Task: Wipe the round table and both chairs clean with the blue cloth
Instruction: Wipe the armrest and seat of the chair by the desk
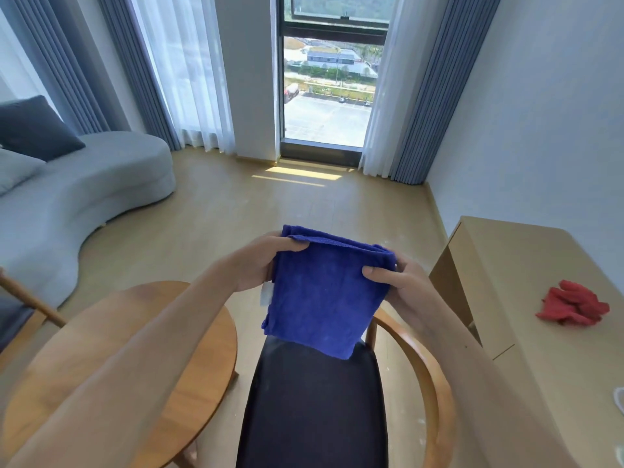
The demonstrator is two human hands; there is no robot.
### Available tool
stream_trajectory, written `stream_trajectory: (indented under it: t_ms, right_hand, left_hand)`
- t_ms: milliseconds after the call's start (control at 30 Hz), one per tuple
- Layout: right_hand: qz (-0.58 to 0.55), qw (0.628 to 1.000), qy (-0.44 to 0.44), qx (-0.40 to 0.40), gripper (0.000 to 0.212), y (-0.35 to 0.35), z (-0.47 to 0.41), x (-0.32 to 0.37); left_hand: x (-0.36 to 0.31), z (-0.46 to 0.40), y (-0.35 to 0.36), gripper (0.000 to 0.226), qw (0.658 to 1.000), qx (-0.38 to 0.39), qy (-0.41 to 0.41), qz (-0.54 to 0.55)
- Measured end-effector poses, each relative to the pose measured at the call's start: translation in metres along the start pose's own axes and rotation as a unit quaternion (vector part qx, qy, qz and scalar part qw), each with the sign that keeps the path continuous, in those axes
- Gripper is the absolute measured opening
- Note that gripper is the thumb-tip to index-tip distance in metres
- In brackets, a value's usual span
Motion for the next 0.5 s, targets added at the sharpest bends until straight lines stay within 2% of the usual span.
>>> stream_trajectory:
  t_ms: [100,233,300,400,500]
  right_hand:
    - [0.013,1.0,-0.016,-0.002,0.048,0.005,-0.002,0.009]
    - [0.182,0.982,-0.036,0.03,0.039,0.026,-0.011,0.026]
    - [0.273,0.959,-0.07,0.038,0.032,0.038,-0.016,0.038]
    - [0.304,0.945,-0.114,0.037,0.027,0.043,-0.018,0.053]
    - [0.272,0.955,-0.114,0.03,0.038,0.028,-0.014,0.056]
  left_hand:
    - [-0.006,0.005,0.0,0.027,0.998,0.056,-0.018,-0.014]
    - [-0.015,0.008,0.012,0.052,0.965,0.11,-0.035,-0.237]
    - [-0.019,0.003,0.027,0.05,0.948,0.107,-0.018,-0.298]
    - [-0.022,-0.007,0.037,0.033,0.954,0.056,0.023,-0.292]
    - [-0.026,-0.009,0.034,0.034,0.967,0.037,0.052,-0.246]
Point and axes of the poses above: each hand's wrist, its own z-axis away from the middle knuckle, its own y-axis out of the palm, x = y × z, the point moved 7 cm from there along -z, towards the middle knuckle, and after that the axes turned 1 degree about x, right-handed, at the moved point
